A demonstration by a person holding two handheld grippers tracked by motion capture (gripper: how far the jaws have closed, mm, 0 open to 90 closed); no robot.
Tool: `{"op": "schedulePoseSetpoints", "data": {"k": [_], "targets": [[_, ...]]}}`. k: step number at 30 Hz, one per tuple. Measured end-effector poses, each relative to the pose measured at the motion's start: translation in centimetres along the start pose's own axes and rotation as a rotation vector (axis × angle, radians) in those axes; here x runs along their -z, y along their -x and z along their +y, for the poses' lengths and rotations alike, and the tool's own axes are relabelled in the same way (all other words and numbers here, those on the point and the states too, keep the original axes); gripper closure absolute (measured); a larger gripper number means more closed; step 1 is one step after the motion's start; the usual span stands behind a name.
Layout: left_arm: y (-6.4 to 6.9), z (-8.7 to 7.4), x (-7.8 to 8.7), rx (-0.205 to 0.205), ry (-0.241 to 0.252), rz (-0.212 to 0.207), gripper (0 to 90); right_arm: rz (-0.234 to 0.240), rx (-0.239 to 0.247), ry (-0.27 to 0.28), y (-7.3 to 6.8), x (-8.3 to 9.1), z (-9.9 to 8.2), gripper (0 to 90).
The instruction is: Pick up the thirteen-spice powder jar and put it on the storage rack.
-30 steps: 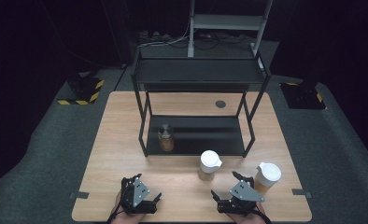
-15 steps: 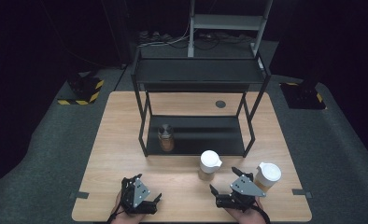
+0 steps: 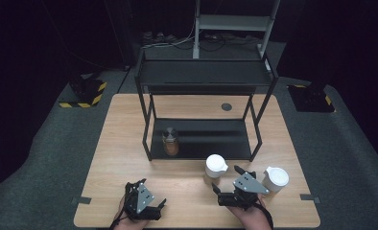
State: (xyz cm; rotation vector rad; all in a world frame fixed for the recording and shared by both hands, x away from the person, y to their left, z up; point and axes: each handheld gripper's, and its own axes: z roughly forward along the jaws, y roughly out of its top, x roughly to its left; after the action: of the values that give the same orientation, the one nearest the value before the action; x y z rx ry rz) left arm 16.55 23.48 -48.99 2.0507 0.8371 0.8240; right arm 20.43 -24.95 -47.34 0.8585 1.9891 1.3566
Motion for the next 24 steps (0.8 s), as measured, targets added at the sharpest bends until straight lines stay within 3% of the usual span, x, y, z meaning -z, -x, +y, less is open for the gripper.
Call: {"op": "schedulePoseSetpoints", "data": {"k": [8, 24], "targets": [[0.0, 0.0, 0.0, 0.003, 0.002, -0.002, 1.2, 0.02, -0.017, 0.004, 0.7, -1.1, 0.4, 0.7], [-0.1, -0.1, 0.0, 0.007, 0.007, -0.003, 1.2, 0.096, -0.054, 0.011, 2.3, -3.1, 0.0, 17.2]]}}
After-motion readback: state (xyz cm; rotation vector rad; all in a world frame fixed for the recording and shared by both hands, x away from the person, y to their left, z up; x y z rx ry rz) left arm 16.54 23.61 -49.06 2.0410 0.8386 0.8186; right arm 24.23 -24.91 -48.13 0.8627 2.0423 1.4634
